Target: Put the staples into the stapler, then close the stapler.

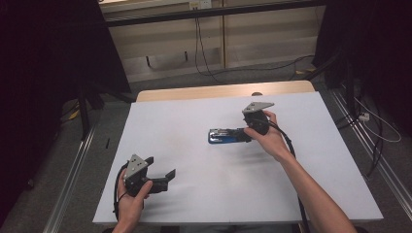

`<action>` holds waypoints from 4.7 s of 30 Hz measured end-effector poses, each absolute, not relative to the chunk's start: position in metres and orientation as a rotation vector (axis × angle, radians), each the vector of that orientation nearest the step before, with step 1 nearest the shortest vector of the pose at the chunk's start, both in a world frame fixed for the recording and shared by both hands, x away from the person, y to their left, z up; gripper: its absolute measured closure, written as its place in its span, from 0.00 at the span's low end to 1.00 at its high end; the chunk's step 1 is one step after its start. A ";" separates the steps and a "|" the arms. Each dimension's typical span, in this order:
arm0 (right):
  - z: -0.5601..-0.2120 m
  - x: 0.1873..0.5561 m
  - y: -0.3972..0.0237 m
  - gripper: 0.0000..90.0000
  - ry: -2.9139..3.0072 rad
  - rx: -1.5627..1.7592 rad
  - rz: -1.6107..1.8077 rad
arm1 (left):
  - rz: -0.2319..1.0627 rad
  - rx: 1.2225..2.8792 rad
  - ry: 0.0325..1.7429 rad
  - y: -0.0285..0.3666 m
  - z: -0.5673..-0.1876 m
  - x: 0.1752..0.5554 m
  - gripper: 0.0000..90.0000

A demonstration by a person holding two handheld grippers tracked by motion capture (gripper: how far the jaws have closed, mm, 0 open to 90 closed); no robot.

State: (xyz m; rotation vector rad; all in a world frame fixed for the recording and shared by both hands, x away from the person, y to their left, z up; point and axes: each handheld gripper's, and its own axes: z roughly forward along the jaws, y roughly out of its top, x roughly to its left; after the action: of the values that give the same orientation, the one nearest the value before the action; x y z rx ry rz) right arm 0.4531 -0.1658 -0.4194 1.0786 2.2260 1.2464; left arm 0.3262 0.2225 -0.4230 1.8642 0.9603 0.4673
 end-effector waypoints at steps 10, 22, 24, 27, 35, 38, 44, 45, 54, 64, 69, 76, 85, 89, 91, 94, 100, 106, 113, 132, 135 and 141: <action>-0.414 0.437 -0.181 0.06 2.127 1.108 1.243 | 0.474 1.871 0.955 0.220 -0.425 0.331 0.05; -0.417 0.419 -0.194 0.06 2.050 1.139 1.233 | 0.493 1.854 0.967 0.220 -0.423 0.335 0.05; -0.416 0.414 -0.195 0.06 2.021 1.144 1.250 | 0.494 1.855 0.956 0.217 -0.422 0.335 0.05; -0.415 0.407 -0.199 0.06 1.992 1.147 1.251 | 0.491 1.851 0.946 0.214 -0.420 0.335 0.05; -0.425 0.387 -0.213 0.06 1.922 1.206 1.283 | 0.487 1.865 0.918 0.209 -0.420 0.333 0.05; -0.425 0.379 -0.217 0.06 1.903 1.211 1.262 | 0.483 1.870 0.932 0.209 -0.423 0.330 0.05; -0.427 0.368 -0.230 0.06 1.861 1.225 1.242 | 0.490 1.888 0.935 0.208 -0.424 0.332 0.05; -0.427 0.365 -0.232 0.06 1.859 1.218 1.237 | 0.489 1.881 0.938 0.208 -0.424 0.331 0.05; -0.431 0.349 -0.246 0.04 1.813 1.223 1.234 | 0.488 1.877 0.919 0.207 -0.422 0.330 0.06; -0.438 0.356 -0.246 0.04 1.808 1.238 1.206 | 0.464 1.860 0.949 0.209 -0.424 0.336 0.07; -0.440 0.355 -0.243 0.04 1.842 1.236 1.196 | 0.477 1.842 0.948 0.204 -0.421 0.341 0.07; -0.441 0.358 -0.242 0.07 1.867 1.214 1.218 | 0.479 1.845 0.893 0.180 -0.418 0.358 0.07; -0.442 0.363 -0.243 0.14 1.891 1.210 1.239 | 0.445 1.859 0.855 0.150 -0.418 0.385 0.07; -0.440 0.367 -0.244 0.19 1.892 1.197 1.248 | 0.436 1.852 0.834 0.140 -0.417 0.395 0.06; -0.440 0.369 -0.244 0.21 1.901 1.200 1.259 | 0.441 1.855 0.830 0.135 -0.417 0.401 0.06; -0.439 0.372 -0.243 0.25 1.903 1.201 1.271 | 0.435 1.869 0.827 0.128 -0.418 0.409 0.06; -0.438 0.379 -0.238 0.30 1.957 1.183 1.218 | 0.436 1.876 0.806 0.113 -0.417 0.426 0.06; -0.442 0.386 -0.235 0.35 1.928 1.205 1.273 | 0.450 1.879 0.788 0.097 -0.419 0.440 0.06; -0.446 0.389 -0.235 0.45 1.954 1.198 1.271 | 0.443 1.874 0.803 0.089 -0.423 0.449 0.05; -0.449 0.385 -0.235 1.00 2.050 1.182 1.257 | 0.386 1.937 0.841 0.086 -0.436 0.447 0.11; -0.449 0.385 -0.236 1.00 2.041 1.179 1.246 | 0.369 1.945 0.851 0.085 -0.438 0.445 0.22; -0.452 0.388 -0.238 1.00 2.047 1.209 1.228 | 0.327 1.970 0.856 0.087 -0.440 0.447 0.51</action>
State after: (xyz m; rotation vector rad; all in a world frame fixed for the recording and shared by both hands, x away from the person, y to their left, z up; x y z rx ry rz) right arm 0.3880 -0.2383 -0.4519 1.2093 2.0472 1.2281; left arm 0.4465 0.0865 -0.4403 1.9702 0.8560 0.3275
